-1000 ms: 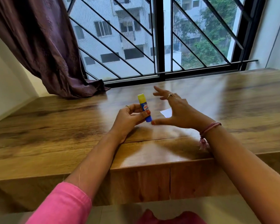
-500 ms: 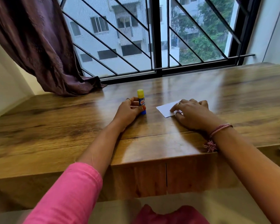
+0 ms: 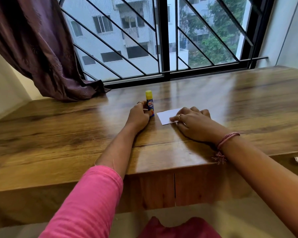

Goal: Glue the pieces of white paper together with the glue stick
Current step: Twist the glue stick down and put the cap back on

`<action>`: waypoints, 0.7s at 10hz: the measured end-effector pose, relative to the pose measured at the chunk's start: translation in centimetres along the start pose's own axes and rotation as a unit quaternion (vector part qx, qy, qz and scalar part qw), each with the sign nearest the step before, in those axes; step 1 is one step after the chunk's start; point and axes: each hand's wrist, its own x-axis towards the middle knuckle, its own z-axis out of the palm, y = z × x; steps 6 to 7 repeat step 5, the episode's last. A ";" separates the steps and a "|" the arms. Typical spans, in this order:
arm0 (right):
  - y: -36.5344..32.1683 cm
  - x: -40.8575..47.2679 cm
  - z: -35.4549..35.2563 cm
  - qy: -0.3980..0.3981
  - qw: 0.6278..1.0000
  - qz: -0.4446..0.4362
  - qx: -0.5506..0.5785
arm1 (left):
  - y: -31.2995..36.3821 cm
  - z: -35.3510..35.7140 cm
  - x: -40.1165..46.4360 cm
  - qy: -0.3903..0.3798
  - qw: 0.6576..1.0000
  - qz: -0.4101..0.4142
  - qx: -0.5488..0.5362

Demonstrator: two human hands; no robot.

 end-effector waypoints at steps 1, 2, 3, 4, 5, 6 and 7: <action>0.0 -0.1 0.1 0.008 1.000 0.002 0.000 | -0.1 0.1 0.0 0.003 1.000 -0.010 -0.003; 0.0 -0.1 -0.1 0.029 0.999 0.014 0.003 | -0.2 0.2 0.0 -0.001 1.000 -0.016 -0.014; 0.0 -0.2 -0.3 0.045 0.998 0.033 0.015 | -0.2 -0.1 -0.2 0.003 0.999 -0.032 -0.027; 0.2 -0.1 -0.6 0.075 0.994 0.055 0.057 | -0.5 -0.4 -0.2 0.014 0.998 -0.050 -0.045; 0.3 -0.2 -0.9 0.098 0.990 0.071 0.067 | -0.5 -0.9 -1.0 0.015 0.998 -0.062 -0.028; 0.3 -0.2 -0.9 0.098 0.990 0.071 0.067 | -0.5 -0.9 -1.0 0.015 0.998 -0.062 -0.028; 0.3 -0.2 -0.9 0.098 0.990 0.071 0.067 | -0.5 -0.9 -1.0 0.015 0.998 -0.062 -0.028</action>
